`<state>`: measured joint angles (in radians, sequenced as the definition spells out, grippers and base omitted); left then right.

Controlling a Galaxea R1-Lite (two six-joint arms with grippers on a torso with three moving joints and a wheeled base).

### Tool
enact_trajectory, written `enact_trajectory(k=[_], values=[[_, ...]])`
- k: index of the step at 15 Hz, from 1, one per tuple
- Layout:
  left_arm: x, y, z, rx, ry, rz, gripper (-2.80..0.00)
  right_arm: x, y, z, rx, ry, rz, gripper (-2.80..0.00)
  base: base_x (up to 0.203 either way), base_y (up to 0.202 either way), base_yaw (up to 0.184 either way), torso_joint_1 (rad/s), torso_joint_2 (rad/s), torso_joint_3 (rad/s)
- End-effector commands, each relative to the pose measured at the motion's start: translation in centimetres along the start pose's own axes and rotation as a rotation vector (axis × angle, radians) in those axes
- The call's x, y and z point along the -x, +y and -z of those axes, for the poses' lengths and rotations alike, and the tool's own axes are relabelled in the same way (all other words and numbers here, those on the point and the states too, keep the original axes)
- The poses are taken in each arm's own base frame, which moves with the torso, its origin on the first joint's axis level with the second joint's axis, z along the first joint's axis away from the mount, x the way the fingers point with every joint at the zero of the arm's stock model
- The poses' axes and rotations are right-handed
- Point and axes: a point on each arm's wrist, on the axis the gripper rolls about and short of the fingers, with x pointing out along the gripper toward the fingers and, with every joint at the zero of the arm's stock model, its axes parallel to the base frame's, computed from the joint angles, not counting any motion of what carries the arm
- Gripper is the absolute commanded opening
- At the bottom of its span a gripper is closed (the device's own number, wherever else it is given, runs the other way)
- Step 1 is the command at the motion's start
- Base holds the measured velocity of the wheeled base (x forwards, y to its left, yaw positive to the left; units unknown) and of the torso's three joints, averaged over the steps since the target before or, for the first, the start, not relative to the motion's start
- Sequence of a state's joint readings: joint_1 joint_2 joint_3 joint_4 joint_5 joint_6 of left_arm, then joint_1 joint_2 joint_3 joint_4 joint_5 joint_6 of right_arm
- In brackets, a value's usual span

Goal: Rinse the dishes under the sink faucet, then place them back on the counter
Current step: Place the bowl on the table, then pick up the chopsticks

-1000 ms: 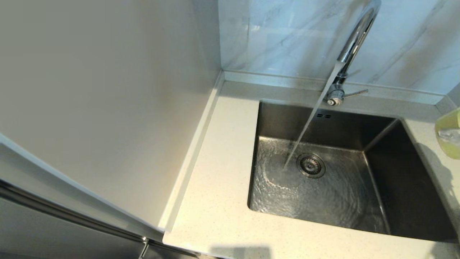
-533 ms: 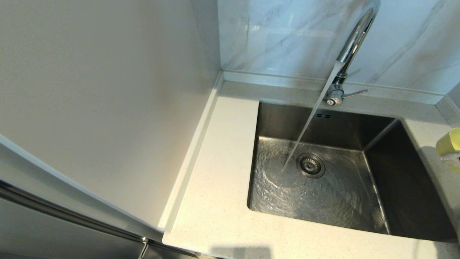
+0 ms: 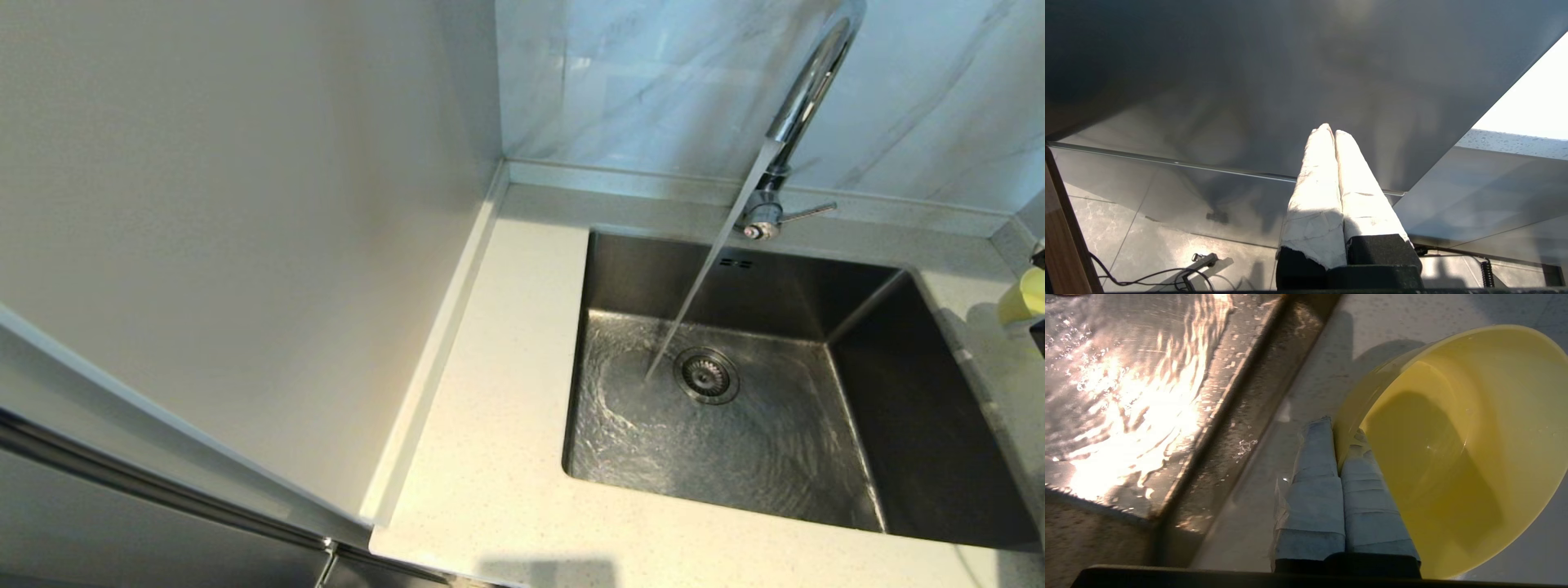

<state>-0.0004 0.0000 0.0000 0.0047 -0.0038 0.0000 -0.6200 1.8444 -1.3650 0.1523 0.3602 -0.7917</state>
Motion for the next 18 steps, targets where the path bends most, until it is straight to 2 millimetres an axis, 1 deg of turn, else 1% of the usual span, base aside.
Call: enact_trajectory(k=[1, 3, 5, 9, 10, 15, 17, 18], values=[[0.0, 0.0, 0.0, 0.0, 0.0, -0.001, -2.8, -1.5, -0.7, 0.5, 0.004, 0.011, -0.006, -2.8, 0.0, 0.0, 0.0, 0.0, 0.0, 0.0], [0.0, 0.0, 0.0, 0.0, 0.0, -0.001, -2.8, -2.0, -0.9, 0.7, 0.004, 0.018, -0.009, -2.8, 0.0, 0.0, 0.0, 0.0, 0.0, 0.0], [0.0, 0.0, 0.0, 0.0, 0.0, -0.001, -2.8, -2.4, -1.3, 1.5, 0.042, 0.032, -0.006, -2.8, 0.0, 0.0, 0.0, 0.0, 0.0, 0.0], [0.0, 0.0, 0.0, 0.0, 0.0, 0.0, -2.8, -2.3, -1.4, 1.4, 0.046, 0.03, -0.003, -2.8, 0.0, 0.0, 0.0, 0.0, 0.0, 0.0], [0.0, 0.0, 0.0, 0.0, 0.0, 0.0, -2.8, -2.2, -1.4, 1.3, 0.049, 0.025, -0.002, 0.0, 0.0, 0.0, 0.0, 0.0, 0.0, 0.0], [0.0, 0.0, 0.0, 0.0, 0.0, 0.0, -2.8, -1.6, -1.4, 1.0, 0.049, 0.009, -0.002, 0.0, 0.0, 0.0, 0.0, 0.0, 0.0, 0.0], [0.0, 0.0, 0.0, 0.0, 0.0, 0.0, -2.8, -0.4, -1.4, 0.3, 0.054, -0.022, 0.006, 0.0, 0.0, 0.0, 0.0, 0.0, 0.0, 0.0], [0.0, 0.0, 0.0, 0.0, 0.0, -0.001, -2.8, 1.1, -1.4, -0.7, 0.057, -0.064, 0.016, 0.0, 0.0, 0.0, 0.0, 0.0, 0.0, 0.0]])
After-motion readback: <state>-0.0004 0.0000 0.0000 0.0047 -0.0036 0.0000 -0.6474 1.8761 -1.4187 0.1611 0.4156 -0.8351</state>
